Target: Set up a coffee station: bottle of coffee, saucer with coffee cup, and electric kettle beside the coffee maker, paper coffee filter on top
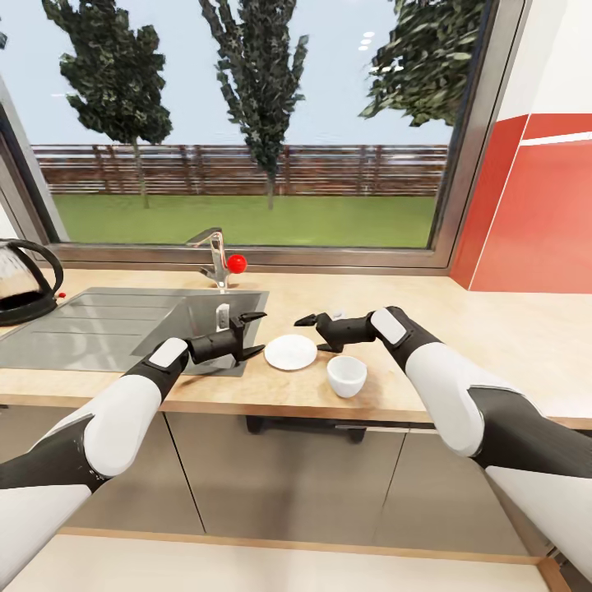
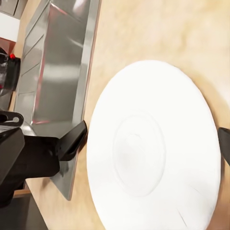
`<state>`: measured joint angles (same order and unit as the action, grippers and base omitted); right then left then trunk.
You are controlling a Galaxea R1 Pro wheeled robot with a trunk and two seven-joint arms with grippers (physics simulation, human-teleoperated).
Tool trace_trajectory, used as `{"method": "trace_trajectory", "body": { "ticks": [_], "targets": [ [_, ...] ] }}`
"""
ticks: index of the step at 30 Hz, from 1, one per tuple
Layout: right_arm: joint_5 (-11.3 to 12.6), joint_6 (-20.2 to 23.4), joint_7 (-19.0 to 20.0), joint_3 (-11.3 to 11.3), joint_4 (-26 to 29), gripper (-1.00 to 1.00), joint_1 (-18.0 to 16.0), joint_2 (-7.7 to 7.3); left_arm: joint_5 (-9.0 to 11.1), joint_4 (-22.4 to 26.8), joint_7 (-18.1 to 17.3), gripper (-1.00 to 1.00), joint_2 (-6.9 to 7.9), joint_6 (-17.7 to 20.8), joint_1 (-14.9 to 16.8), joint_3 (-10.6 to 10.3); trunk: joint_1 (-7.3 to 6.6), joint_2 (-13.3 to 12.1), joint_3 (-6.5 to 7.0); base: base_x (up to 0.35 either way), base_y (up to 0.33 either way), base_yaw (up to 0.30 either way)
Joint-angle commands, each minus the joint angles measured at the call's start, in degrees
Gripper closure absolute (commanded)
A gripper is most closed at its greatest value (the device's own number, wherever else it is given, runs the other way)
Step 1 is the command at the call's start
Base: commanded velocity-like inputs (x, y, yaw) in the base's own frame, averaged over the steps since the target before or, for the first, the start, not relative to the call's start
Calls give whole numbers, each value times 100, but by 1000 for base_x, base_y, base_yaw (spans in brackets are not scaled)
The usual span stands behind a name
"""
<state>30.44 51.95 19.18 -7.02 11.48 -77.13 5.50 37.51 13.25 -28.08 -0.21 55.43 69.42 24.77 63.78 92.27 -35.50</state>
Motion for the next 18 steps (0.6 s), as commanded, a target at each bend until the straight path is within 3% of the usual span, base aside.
{"method": "trace_trajectory", "body": {
  "ticks": [1,18],
  "targets": [
    [-56,21,25,-50,3,-100,-3,3,-51,2,-13,-100,-3,24,4,28,0,3,-6,0,0,0],
    [-56,17,25,-45,3,-100,-3,64,-51,-7,-30,-100,-41,29,5,35,0,3,-6,0,0,0]
  ]
}}
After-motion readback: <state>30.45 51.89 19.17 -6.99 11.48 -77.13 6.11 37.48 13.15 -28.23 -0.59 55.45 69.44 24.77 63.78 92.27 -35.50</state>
